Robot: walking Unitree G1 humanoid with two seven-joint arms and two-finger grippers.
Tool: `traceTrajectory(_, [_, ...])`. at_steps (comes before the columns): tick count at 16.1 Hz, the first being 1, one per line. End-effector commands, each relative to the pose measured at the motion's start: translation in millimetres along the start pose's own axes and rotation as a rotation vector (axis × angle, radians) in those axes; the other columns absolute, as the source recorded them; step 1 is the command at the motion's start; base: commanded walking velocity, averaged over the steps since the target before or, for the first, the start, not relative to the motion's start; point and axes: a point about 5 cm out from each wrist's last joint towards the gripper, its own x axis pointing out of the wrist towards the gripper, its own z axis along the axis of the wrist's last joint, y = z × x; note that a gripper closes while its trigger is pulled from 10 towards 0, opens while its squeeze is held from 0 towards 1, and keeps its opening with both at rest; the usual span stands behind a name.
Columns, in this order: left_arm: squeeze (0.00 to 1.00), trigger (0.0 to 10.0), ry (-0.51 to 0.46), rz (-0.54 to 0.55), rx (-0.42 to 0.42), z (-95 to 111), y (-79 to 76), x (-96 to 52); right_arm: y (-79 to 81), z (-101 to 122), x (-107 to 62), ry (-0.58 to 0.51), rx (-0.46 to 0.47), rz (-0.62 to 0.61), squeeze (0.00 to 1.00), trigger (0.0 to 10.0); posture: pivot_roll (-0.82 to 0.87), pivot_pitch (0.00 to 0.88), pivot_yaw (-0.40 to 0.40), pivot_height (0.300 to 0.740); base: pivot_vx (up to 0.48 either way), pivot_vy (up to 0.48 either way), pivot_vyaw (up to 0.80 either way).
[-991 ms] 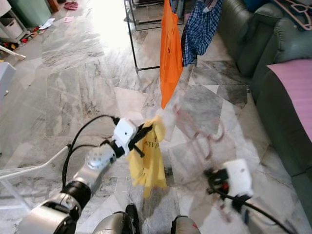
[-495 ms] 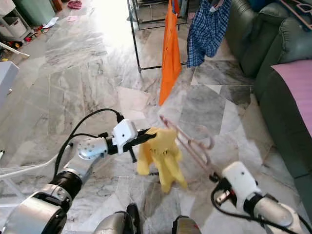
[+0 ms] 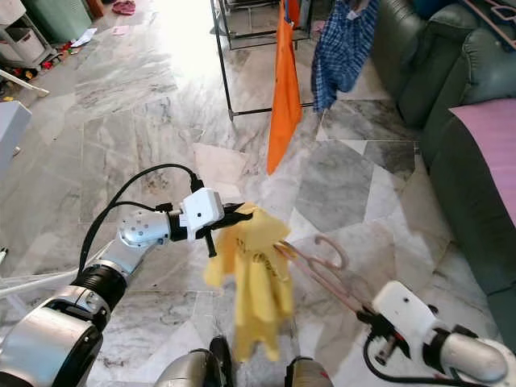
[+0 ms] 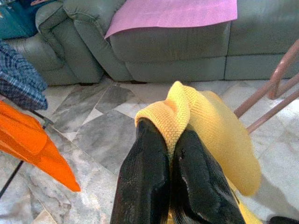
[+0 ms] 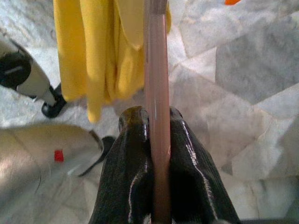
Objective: Hang hanger
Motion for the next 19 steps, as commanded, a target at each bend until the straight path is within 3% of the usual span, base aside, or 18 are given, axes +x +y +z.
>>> traceTrajectory(1, [0.0, 10.0, 0.006, 0.004, 0.046, 2.3, 6.1, -3.9, 3.3, -0.5, -5.9, 0.017, -0.023, 0.037, 0.0, 10.0, -0.26, 0.237, 0.14, 0.74, 0.0, 0.0, 0.0])
traceTrajectory(5, [0.0, 10.0, 0.005, 0.015, 0.06, 4.3, 10.3, -3.7, 3.8, -3.3, -12.7, 0.037, -0.016, 0.058, 0.0, 10.0, -0.27, 0.238, 0.142, 0.74, 0.0, 0.0, 0.0])
traceTrajectory(11, [0.0, 10.0, -0.044, -0.023, 0.081, 10.0, 7.4, -2.5, 9.6, -1.9, -5.4, 0.022, -0.01, 0.07, 0.0, 10.0, -0.26, 0.237, 0.14, 0.74, 0.0, 0.0, 0.0])
traceTrajectory(15, [0.0, 10.0, 0.001, -0.02, 0.067, -1.6, 1.8, -9.7, 2.5, -7.0, -14.3, 0.059, -0.015, 0.077, 0.0, 10.0, -0.25, 0.232, 0.134, 0.74, 0.0, 0.0, 0.0])
traceTrajectory(19, [0.0, 10.0, 0.048, 0.007, 0.07, -8.8, 1.3, -13.5, 12.7, -18.2, -21.7, 0.132, 0.016, 0.168, 0.0, 10.0, -0.25, 0.232, 0.134, 0.74, 0.0, 0.0, 0.0])
